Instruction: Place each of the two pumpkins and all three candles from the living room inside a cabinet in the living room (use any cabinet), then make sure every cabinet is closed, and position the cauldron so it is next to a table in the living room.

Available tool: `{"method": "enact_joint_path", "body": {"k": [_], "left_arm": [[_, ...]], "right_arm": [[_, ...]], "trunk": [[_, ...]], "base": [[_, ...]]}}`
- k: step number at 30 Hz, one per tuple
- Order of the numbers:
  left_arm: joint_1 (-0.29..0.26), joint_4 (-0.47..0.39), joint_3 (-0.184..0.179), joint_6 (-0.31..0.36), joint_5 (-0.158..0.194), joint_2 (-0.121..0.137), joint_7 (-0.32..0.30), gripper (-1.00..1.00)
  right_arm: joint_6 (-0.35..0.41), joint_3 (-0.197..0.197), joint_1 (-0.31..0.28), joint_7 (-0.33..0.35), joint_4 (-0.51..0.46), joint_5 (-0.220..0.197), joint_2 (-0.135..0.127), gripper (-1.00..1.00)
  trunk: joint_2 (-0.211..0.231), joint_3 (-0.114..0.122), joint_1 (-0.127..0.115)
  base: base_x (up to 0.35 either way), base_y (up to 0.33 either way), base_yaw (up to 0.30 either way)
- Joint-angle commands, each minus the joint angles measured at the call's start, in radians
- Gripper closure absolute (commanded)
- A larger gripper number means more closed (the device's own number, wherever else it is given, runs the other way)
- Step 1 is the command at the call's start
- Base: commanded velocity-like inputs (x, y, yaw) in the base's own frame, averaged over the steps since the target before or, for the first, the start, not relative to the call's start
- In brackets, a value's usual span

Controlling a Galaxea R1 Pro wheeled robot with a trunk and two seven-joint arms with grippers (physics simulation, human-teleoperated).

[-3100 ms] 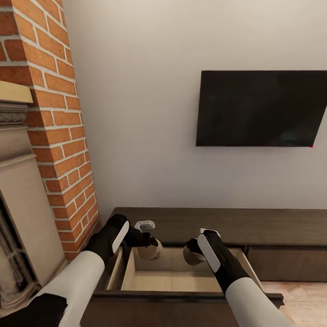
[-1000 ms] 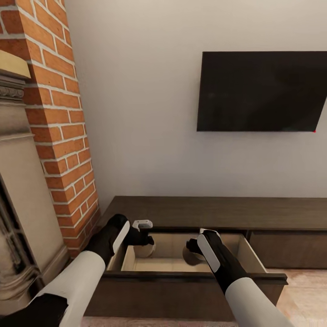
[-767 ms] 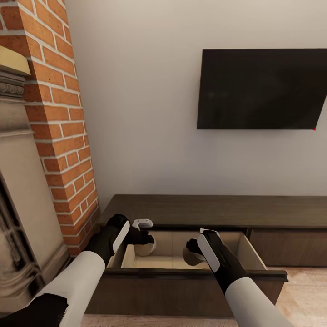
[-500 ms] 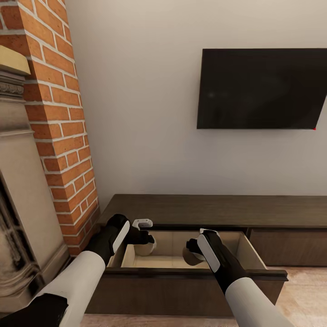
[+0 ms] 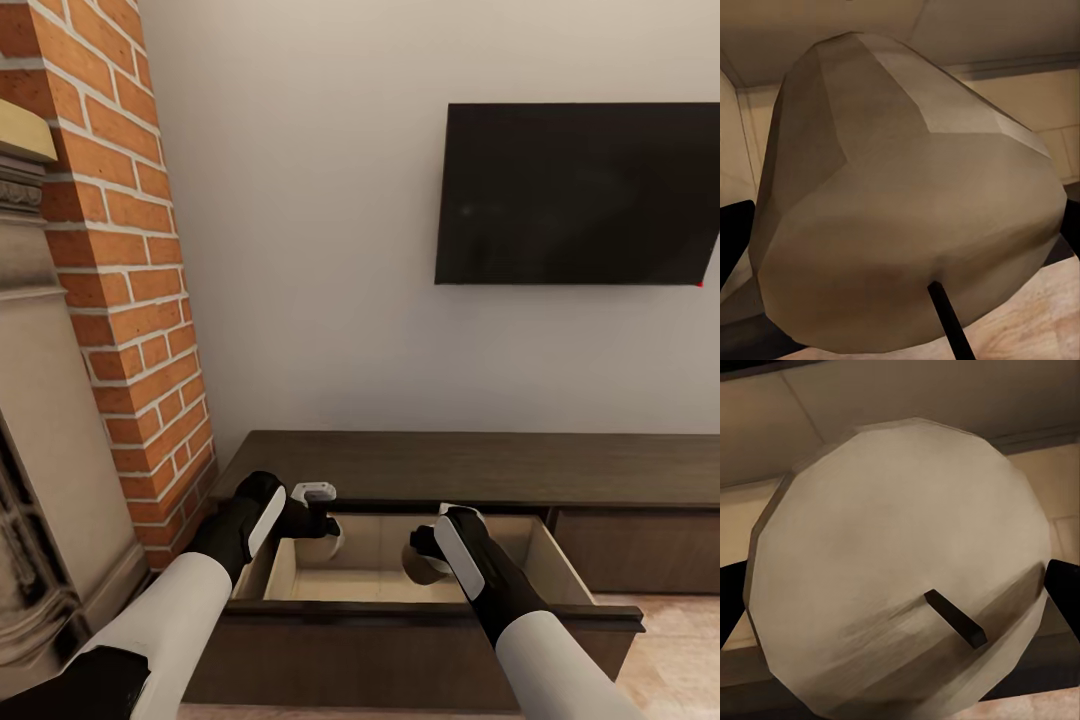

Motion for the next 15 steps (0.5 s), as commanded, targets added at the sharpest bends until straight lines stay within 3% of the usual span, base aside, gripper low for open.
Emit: {"method": "enact_joint_path", "body": {"k": [1, 5, 11, 15], "left_arm": [[-0.001, -0.001, -0.002, 0.004, 0.006, 0.001, 0.003, 1.00], [-0.001, -0.001, -0.002, 0.009, 0.006, -0.001, 0.002, 1.00], [-0.001, 0.000, -0.002, 0.013, 0.006, -0.001, -0.001, 1.00], [-0.001, 0.000, -0.002, 0.014, 0.006, -0.001, -0.001, 1.00]], "right_arm": [[0.001, 0.002, -0.001, -0.010, -0.001, -0.011, 0.000, 1.00], [-0.001, 0.010, -0.001, -0.010, -0.001, -0.011, 0.001, 1.00], [-0.013, 0.066, -0.001, -0.011, -0.001, -0.005, 0.012, 1.00], [-0.016, 0.075, -0.001, -0.014, -0.001, -0.001, 0.014, 1.00]], "trunk": [[-0.001, -0.001, 0.000], [-0.001, -0.001, 0.000], [-0.001, -0.001, 0.000], [-0.001, -0.001, 0.000]], "base": [[0.019, 0.000, 0.000], [0.008, 0.000, 0.000], [0.002, 0.000, 0.000], [0.000, 0.000, 0.000]]}}
